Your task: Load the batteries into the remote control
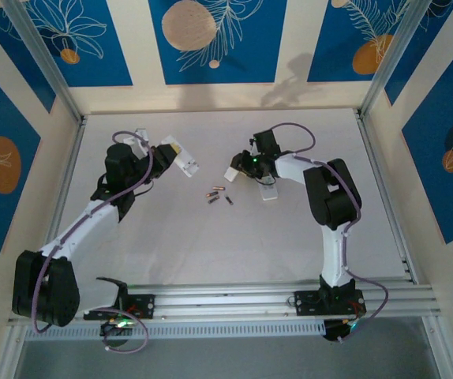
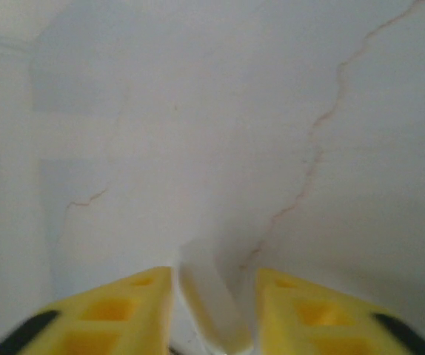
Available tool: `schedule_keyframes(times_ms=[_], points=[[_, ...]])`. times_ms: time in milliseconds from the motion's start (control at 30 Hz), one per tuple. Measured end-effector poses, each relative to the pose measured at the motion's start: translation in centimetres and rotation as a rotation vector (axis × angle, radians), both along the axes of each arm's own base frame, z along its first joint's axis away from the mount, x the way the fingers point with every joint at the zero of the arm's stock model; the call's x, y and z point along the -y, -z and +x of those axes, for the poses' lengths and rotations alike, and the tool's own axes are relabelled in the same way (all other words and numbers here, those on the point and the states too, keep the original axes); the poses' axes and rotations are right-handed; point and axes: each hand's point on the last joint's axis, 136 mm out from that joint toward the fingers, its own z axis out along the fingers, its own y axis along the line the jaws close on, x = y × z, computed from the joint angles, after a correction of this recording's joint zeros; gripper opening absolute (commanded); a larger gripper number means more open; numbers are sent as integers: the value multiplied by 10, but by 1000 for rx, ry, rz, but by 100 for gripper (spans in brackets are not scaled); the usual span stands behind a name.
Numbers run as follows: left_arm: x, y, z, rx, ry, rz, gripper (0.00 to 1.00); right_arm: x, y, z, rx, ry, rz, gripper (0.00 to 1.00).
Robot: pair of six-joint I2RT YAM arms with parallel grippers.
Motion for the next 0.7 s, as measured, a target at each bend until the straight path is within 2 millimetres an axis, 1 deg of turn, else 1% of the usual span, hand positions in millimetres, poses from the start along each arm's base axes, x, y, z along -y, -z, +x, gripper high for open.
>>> schedule_keyframes(times_ms=[67,100,133,167,200,233,267,333,400,433,467,500,533,567,633,667,700], points=[[2,0,0,0,14,-11,4,12,-2,-11,-24,16,-11,56],[4,-1,0,-1,22,-21,4,20,-8,-17,-20,21,-19,61],[6,-2,0,0,32,-31,4,27,-19,-23,-6,21,-25,65],[8,-2,1,0,41,-40,4,32,-32,-28,18,17,-29,68],[10,-2,1,-2,48,-51,4,37,-57,-31,85,-1,-34,74],[13,-1,1,-4,59,-57,4,37,-84,-35,170,-30,-39,78],[15,-1,1,-5,67,-62,4,33,-110,-41,253,-66,-43,82],[21,-2,-1,1,88,-67,4,11,-171,-61,490,-188,-63,99],[30,-3,-5,6,114,-68,4,-26,-218,-96,717,-348,-82,100],[35,-3,-7,8,129,-70,4,-46,-236,-117,818,-437,-85,100],[39,-3,-8,7,142,-70,4,-64,-246,-134,882,-508,-79,99],[44,-4,-10,8,156,-71,4,-78,-250,-146,927,-571,-80,100],[49,-5,-12,10,170,-73,4,-87,-249,-151,948,-612,-88,100],[52,-6,-14,13,179,-74,4,-93,-244,-150,958,-637,-104,100],[57,-9,-17,18,196,-76,4,-99,-228,-138,948,-666,-146,97],[59,-10,-18,21,200,-78,4,-100,-220,-133,932,-677,-164,95],[60,-11,-19,22,204,-80,4,-102,-209,-128,912,-694,-183,89]])
